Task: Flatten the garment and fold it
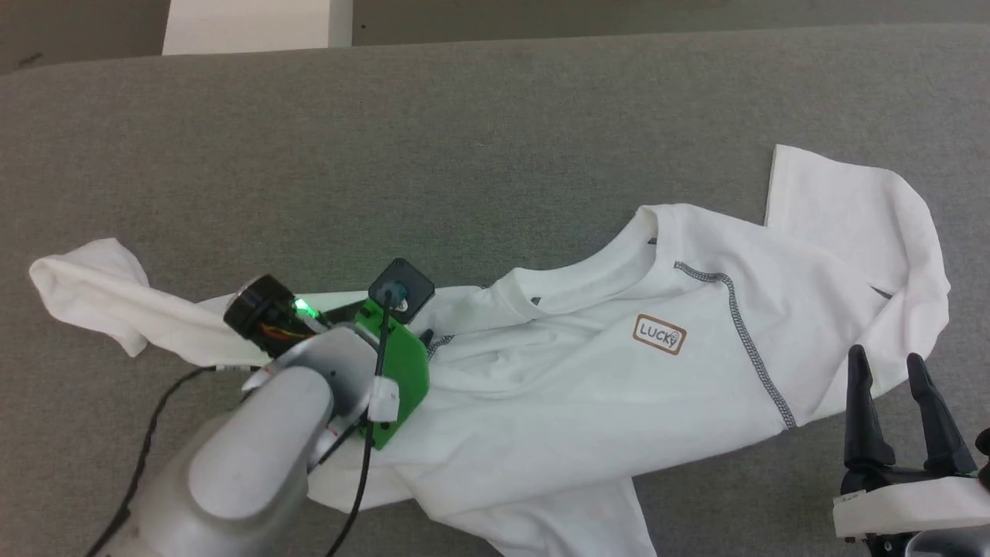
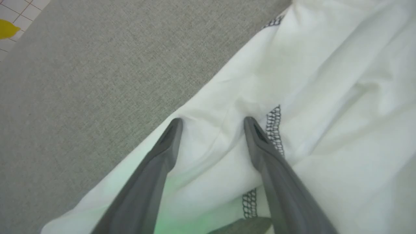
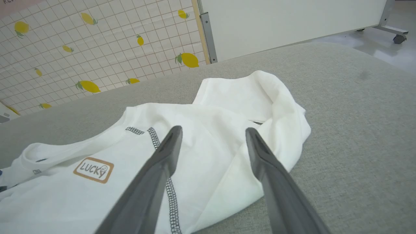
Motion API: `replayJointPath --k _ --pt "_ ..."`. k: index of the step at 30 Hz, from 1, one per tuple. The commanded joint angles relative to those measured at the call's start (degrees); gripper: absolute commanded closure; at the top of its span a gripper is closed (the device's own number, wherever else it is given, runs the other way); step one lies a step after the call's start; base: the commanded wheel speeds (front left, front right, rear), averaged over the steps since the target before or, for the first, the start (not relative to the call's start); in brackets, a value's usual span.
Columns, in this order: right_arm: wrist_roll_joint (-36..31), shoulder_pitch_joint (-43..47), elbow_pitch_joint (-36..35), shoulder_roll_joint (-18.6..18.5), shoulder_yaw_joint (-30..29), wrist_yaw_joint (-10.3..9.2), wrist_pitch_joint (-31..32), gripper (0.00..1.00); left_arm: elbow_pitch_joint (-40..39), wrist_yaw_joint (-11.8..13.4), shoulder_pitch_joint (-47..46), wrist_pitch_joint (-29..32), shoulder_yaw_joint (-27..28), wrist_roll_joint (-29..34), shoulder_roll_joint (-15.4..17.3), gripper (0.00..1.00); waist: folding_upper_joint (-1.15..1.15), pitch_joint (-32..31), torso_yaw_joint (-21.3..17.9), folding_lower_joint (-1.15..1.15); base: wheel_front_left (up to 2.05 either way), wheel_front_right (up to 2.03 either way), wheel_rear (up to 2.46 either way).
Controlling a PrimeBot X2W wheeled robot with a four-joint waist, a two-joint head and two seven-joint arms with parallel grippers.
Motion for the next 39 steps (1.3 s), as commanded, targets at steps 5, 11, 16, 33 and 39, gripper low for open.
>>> replayJointPath --k 5,11,16,33,39 --pt "0.04 -0.81 0.0 0.01 -0.03 -0.08 0.46 0.0 3.13 -0.21 -1.94 -0.44 -5.87 -5.22 1.91 1.0 0.0 -0.14 -0.27 0.0 0.0 0.0 0.0" --pt "-0.05 -0.07 -0.48 0.02 -0.04 -0.08 1.24 0.0 3.18 0.51 -1.85 -9.97 -1.44 -12.03 0.96 1.0 0.0 -1.6 1.04 0.0 0.0 0.0 0.0" --pt "0.17 -0.23 -1.48 0.02 0.48 -0.08 1.52 0.0 1.19 2.51 -4.86 -13.0 4.39 -12.98 5.93 1.0 0.0 0.47 0.86 0.0 0.0 0.0 0.0" --pt "0.54 -5.64 0.67 0.02 1.25 -0.08 0.38 0.0 7.56 8.55 -14.13 -20.68 11.72 -11.37 8.82 0.0 0.0 10.98 -1.68 0.0 0.0 0.0 0.0" --pt "0.04 -6.31 1.67 0.02 1.18 -0.08 0.09 0.0 7.89 9.39 -14.26 -26.4 12.38 -11.28 7.4 0.0 0.0 9.08 -0.2 0.0 0.0 0.0 0.0"
